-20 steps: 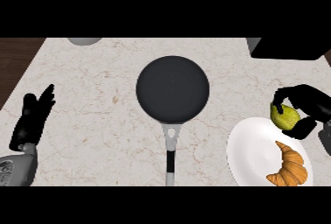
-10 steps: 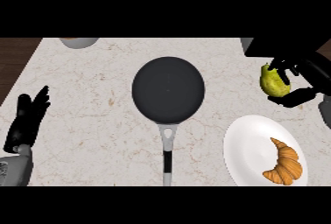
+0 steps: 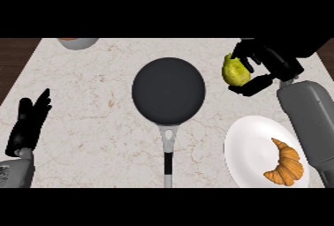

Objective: Pick the pear from the plate and place it in the pan

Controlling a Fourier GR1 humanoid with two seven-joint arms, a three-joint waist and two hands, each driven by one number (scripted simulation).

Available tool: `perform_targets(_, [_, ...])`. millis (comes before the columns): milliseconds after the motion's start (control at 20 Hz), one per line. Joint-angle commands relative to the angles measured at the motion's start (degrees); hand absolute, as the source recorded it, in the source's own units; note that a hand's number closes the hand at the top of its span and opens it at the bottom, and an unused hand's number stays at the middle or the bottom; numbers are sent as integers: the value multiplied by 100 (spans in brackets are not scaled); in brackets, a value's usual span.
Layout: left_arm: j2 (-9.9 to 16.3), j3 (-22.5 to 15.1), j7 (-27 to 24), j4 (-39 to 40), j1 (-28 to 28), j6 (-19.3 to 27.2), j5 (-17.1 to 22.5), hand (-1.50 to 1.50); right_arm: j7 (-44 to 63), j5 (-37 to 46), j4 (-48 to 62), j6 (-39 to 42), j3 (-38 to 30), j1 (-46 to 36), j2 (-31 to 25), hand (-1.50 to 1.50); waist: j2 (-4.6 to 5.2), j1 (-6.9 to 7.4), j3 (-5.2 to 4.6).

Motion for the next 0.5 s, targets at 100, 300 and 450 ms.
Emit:
perform_targets(100, [-37, -51, 290, -428, 157, -40, 5, 0, 792, 86, 518, -185, 130, -567, 1048, 150, -3, 48, 3])
perform_targets(300, [-20, -49, 384, -368, -132, 50, -92, 0, 898, 28, 1435, -346, -90, -1266, 1435, 150, 31, 91, 3])
perform_targets(450, [92, 95, 143, -195, -10, -219, 99, 0, 783, 200, 2034, -753, -46, -1350, 1776, 150, 34, 80, 1])
